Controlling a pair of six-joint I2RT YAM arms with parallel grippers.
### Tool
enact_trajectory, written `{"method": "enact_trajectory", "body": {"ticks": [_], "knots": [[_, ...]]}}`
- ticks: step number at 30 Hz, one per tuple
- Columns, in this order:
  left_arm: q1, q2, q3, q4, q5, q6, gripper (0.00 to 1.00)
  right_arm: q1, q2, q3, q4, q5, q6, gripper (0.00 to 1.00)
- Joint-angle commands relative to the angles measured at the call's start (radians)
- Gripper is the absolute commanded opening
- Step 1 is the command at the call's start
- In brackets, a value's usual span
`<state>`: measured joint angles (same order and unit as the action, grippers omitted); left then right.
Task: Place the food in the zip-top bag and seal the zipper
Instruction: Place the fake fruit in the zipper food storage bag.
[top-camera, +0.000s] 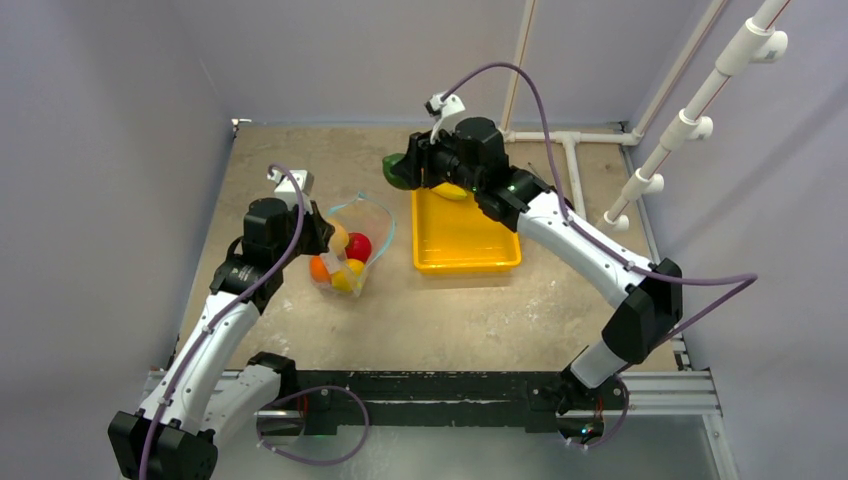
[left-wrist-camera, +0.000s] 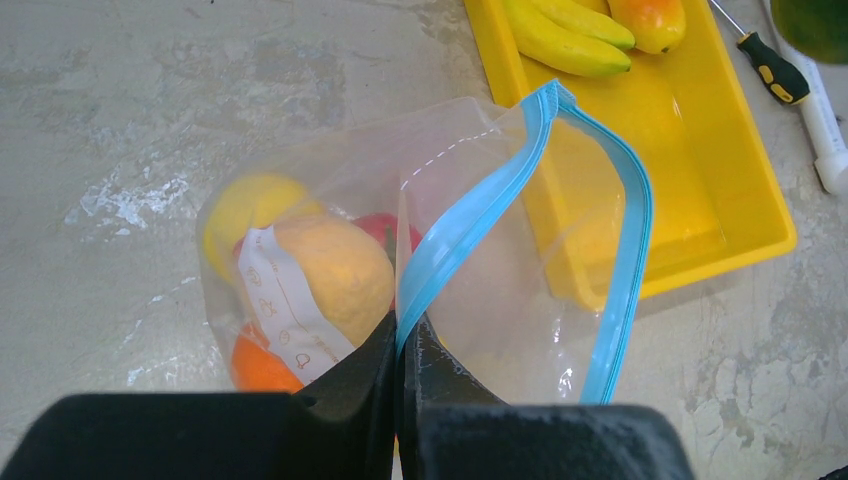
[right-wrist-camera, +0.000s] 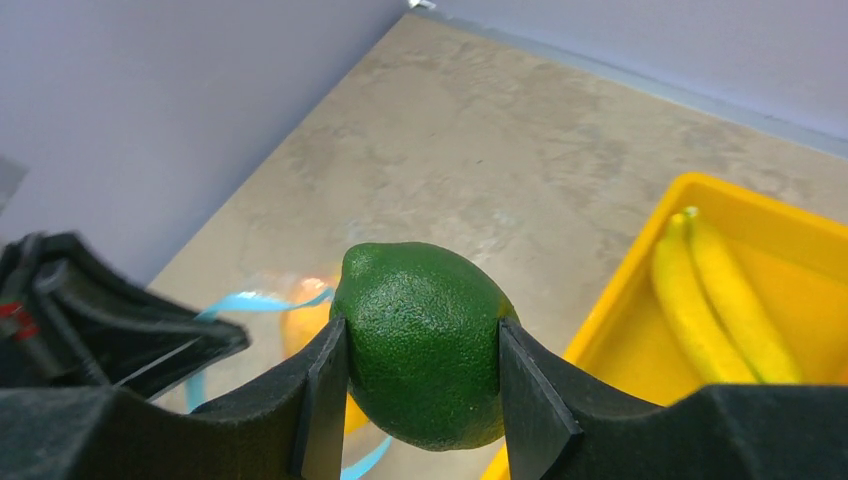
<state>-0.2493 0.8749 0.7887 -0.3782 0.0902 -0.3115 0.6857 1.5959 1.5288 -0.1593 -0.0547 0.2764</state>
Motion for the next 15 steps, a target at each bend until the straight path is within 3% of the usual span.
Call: {"method": "enact_trajectory", "body": {"ticks": [1, 15], "knots": [[-0.002, 0.0, 0.0, 0.035, 0.008, 0.012, 0.0, 0.039, -0.063, -0.017, 0.003, -0.096, 0.007, 0.09], [-0.002, 0.01, 0.0, 0.032, 0.009, 0.012, 0.0, 0.174, -0.058, -0.071, 0.02, -0.12, 0.031, 0.13]]}}
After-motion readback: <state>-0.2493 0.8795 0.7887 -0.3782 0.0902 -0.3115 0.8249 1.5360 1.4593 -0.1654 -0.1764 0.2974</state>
